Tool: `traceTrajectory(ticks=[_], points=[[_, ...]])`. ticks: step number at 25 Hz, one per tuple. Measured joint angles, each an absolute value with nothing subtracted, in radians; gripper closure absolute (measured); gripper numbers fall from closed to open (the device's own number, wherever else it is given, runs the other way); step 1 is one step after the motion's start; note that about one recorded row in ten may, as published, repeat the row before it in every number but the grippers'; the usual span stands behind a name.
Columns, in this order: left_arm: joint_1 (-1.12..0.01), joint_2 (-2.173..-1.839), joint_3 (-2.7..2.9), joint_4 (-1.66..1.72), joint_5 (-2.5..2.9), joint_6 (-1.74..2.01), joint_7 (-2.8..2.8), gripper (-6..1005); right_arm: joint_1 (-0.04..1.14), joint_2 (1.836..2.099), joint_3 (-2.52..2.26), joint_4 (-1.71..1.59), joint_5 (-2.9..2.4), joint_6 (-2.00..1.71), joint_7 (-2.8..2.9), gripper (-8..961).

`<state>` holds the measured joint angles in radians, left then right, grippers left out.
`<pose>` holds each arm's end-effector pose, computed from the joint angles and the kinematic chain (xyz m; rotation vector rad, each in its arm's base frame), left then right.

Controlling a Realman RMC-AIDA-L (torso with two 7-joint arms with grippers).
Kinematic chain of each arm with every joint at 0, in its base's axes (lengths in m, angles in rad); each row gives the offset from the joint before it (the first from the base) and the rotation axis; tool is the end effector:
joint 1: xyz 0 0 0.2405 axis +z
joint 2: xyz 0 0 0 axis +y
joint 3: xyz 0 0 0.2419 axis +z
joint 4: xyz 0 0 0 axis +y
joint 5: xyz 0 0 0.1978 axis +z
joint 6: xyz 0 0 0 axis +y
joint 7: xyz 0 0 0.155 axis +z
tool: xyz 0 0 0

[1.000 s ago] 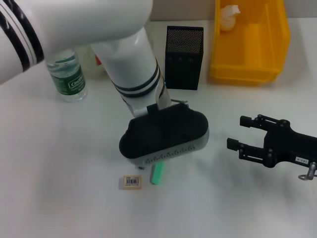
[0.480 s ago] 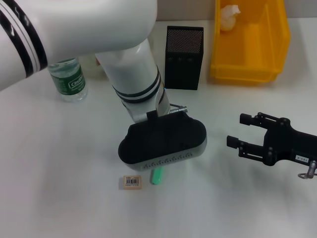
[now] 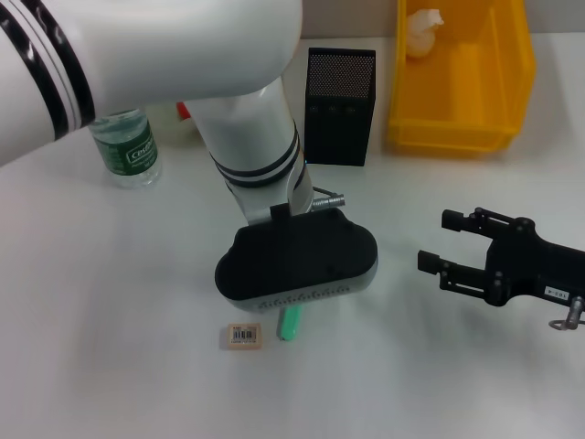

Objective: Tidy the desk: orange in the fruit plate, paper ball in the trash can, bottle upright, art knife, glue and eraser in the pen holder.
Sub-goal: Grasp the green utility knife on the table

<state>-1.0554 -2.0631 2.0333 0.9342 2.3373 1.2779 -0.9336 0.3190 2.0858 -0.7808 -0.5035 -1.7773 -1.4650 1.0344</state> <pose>-0.1047 0.3311 -0.1180 1.9724 -1.8512 -0.7199 0.2927 0.2656 -0.0242 -2.5431 0.5854 0.7326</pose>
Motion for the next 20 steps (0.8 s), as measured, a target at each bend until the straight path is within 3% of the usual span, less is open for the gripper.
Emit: traceTrajectory(ticks=[20], points=[[-1.093, -2.063, 2.07, 0.874, 2.286, 1.276, -0.896, 504, 0.317, 2.086, -0.781, -0.503, -1.765, -1.474, 1.039, 216]])
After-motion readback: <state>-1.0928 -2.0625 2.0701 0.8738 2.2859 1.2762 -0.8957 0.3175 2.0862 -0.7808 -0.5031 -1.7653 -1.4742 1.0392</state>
